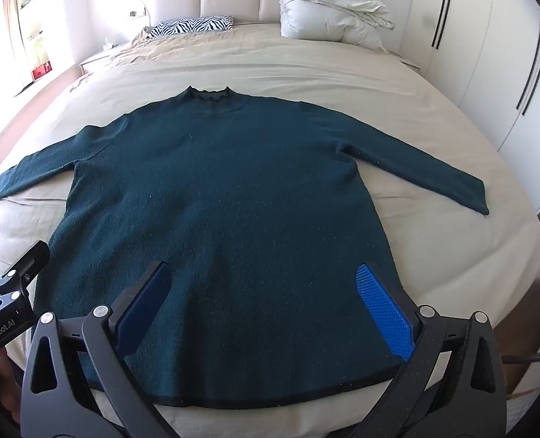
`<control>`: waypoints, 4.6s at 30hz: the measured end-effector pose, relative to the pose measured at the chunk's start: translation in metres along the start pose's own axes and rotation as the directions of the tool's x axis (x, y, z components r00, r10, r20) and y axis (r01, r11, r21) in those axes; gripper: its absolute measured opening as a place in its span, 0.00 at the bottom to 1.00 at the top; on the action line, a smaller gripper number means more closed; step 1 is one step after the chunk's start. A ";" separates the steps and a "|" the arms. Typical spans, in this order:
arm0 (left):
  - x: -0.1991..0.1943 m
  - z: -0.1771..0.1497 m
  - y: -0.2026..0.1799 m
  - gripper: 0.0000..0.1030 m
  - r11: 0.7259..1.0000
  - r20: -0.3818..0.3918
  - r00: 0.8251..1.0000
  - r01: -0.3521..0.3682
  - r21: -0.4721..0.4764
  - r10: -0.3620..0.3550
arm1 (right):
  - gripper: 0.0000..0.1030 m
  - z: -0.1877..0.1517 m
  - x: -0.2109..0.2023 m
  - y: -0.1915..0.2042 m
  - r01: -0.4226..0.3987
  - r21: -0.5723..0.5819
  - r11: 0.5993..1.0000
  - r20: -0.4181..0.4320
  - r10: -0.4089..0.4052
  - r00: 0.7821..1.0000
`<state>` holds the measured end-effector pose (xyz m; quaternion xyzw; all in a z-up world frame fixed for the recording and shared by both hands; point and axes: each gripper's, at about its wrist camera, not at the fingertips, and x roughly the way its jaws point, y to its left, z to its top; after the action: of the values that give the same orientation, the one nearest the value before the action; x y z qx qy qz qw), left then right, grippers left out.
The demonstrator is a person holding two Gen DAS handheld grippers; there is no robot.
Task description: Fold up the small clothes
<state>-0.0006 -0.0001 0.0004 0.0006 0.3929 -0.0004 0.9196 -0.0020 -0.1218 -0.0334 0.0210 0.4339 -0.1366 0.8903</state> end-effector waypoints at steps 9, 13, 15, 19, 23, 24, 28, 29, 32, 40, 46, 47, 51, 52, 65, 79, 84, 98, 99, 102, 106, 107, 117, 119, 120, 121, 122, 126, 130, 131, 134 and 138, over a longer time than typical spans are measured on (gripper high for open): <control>0.001 -0.001 -0.001 1.00 1.000 -0.007 1.000 -0.008 -0.002 0.008 | 1.00 0.000 -0.002 0.001 0.005 0.000 1.000 0.003 -0.005 1.000; 0.004 0.000 0.000 1.00 1.000 -0.011 1.000 -0.007 -0.002 0.007 | 1.00 -0.008 0.001 0.002 0.006 0.001 1.000 -0.001 -0.006 1.000; 0.004 -0.001 -0.001 1.00 1.000 -0.011 1.000 -0.007 -0.003 0.007 | 1.00 -0.004 0.001 0.003 0.005 0.000 1.000 -0.005 -0.005 1.000; 0.005 -0.002 0.000 1.00 1.000 -0.011 1.000 -0.005 -0.005 0.005 | 1.00 -0.009 0.003 0.004 0.004 -0.001 1.000 -0.007 -0.004 1.000; 0.004 -0.003 0.001 1.00 1.000 -0.013 1.000 -0.005 -0.006 0.005 | 1.00 -0.003 0.005 0.003 0.003 -0.008 1.000 -0.013 -0.003 1.000; 0.004 -0.003 0.000 1.00 1.000 -0.013 1.000 -0.006 -0.006 0.006 | 1.00 -0.003 0.005 0.003 0.002 -0.007 1.000 -0.013 -0.002 1.000; 0.004 -0.006 0.000 1.00 1.000 -0.018 1.000 -0.006 -0.008 0.005 | 1.00 -0.002 0.005 0.003 0.002 -0.008 1.000 -0.014 -0.002 1.000; 0.004 -0.006 0.000 1.00 1.000 -0.018 1.000 -0.006 -0.007 0.006 | 1.00 -0.001 0.004 0.003 0.002 -0.008 1.000 -0.014 -0.002 1.000; 0.004 -0.006 0.000 1.00 1.000 -0.018 1.000 -0.006 -0.008 0.006 | 1.00 -0.002 0.005 0.003 0.003 -0.009 1.000 -0.015 -0.003 1.000; 0.005 -0.007 0.000 1.00 1.000 -0.024 1.000 -0.004 -0.008 0.003 | 1.00 -0.003 0.006 0.006 0.004 -0.012 1.000 -0.017 -0.004 1.000; 0.006 -0.006 0.000 1.00 1.000 -0.026 1.000 -0.003 -0.008 0.003 | 1.00 -0.003 0.007 0.007 0.004 -0.015 1.000 -0.018 -0.005 1.000; 0.006 -0.006 0.000 1.00 1.000 -0.025 1.000 -0.002 -0.008 0.002 | 1.00 -0.003 0.007 0.007 0.004 -0.015 1.000 -0.019 -0.004 1.000; 0.006 -0.006 -0.001 1.00 1.000 -0.024 1.000 -0.003 -0.008 0.003 | 1.00 -0.003 0.009 0.009 0.003 -0.019 1.000 -0.020 -0.004 1.000; 0.006 -0.006 -0.001 1.00 1.000 -0.023 1.000 -0.004 -0.007 0.004 | 1.00 -0.004 0.009 0.009 0.003 -0.018 1.000 -0.021 -0.003 1.000; 0.006 -0.007 -0.001 1.00 1.000 -0.027 1.000 0.001 -0.005 -0.002 | 1.00 -0.006 0.012 0.010 0.001 -0.017 1.000 -0.028 -0.002 1.000; 0.006 -0.009 -0.001 1.00 1.000 -0.032 0.999 0.004 -0.006 -0.004 | 1.00 -0.006 0.012 0.008 0.001 -0.017 1.000 -0.030 -0.001 1.000; 0.006 -0.009 0.000 1.00 1.000 -0.031 0.999 0.004 -0.006 -0.004 | 1.00 -0.007 0.013 0.008 0.001 -0.017 1.000 -0.031 -0.001 1.000; 0.007 -0.010 0.002 1.00 1.000 -0.033 0.999 0.007 -0.007 -0.007 | 1.00 -0.010 0.014 0.009 0.000 -0.018 1.000 -0.033 -0.001 0.999; 0.008 -0.010 0.003 1.00 1.000 -0.034 0.999 0.013 -0.010 -0.013 | 1.00 -0.010 0.014 0.009 0.000 -0.019 1.000 -0.033 -0.001 0.999; 0.010 -0.012 0.009 1.00 0.999 -0.041 0.999 0.031 -0.030 -0.033 | 1.00 -0.010 0.014 0.009 0.003 -0.017 1.000 -0.034 -0.003 0.999; 0.014 -0.014 0.019 1.00 0.997 -0.039 0.997 0.059 -0.050 -0.061 | 1.00 -0.013 0.016 0.008 0.006 -0.014 1.000 -0.036 -0.006 0.999; 0.015 -0.014 0.024 1.00 0.996 -0.035 0.997 0.065 -0.060 -0.068 | 1.00 -0.010 0.017 0.007 0.004 -0.010 1.000 -0.036 -0.004 0.999; 0.047 0.012 0.118 1.00 0.921 -0.003 0.963 0.256 -0.293 -0.269 | 1.00 0.012 0.021 0.012 -0.076 0.040 0.996 0.013 0.075 0.997; 0.052 0.014 0.137 1.00 0.920 -0.010 0.971 0.225 -0.321 -0.240 | 1.00 0.019 0.022 0.016 -0.098 0.048 0.994 0.031 0.096 0.995; 0.055 0.016 0.148 1.00 0.915 -0.015 0.972 0.214 -0.342 -0.233 | 1.00 0.023 0.022 0.019 -0.111 0.052 0.993 0.039 0.109 0.993; 0.060 0.016 0.160 1.00 0.903 -0.037 0.971 0.204 -0.378 -0.234 | 1.00 0.027 0.022 0.021 -0.118 0.057 0.991 0.046 0.116 0.992; 0.066 0.015 0.176 1.00 0.877 -0.052 0.967 0.205 -0.435 -0.251 | 1.00 0.031 0.023 0.024 -0.129 0.064 0.990 0.052 0.126 0.991; 0.084 0.014 0.247 1.00 0.772 0.036 0.967 0.223 -0.596 -0.251 | 1.00 0.046 0.030 0.038 -0.169 0.062 0.984 0.043 0.167 0.985; 0.109 0.018 0.323 1.00 0.610 0.146 0.957 0.273 -0.744 -0.250 | 1.00 0.058 0.039 0.055 -0.195 0.045 0.980 0.037 0.193 0.980; 0.114 0.018 0.340 1.00 0.567 0.176 0.955 0.284 -0.774 -0.238 | 1.00 0.060 0.041 0.059 -0.208 0.043 0.977 0.035 0.207 0.978; 0.134 0.017 0.385 0.99 0.428 0.259 0.941 0.331 -0.841 -0.219 | 1.00 0.068 0.049 0.074 -0.238 0.042 0.970 0.037 0.237 0.971; 0.157 0.012 0.416 0.93 0.287 0.318 0.927 0.366 -0.885 -0.200 | 0.98 0.077 0.059 0.088 -0.274 0.036 0.961 0.033 0.273 0.962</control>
<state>0.1174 0.4160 -0.1042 -0.5933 0.2474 0.0609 0.7635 0.1144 -0.0623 -0.0389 0.0967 0.4114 -0.0214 0.9061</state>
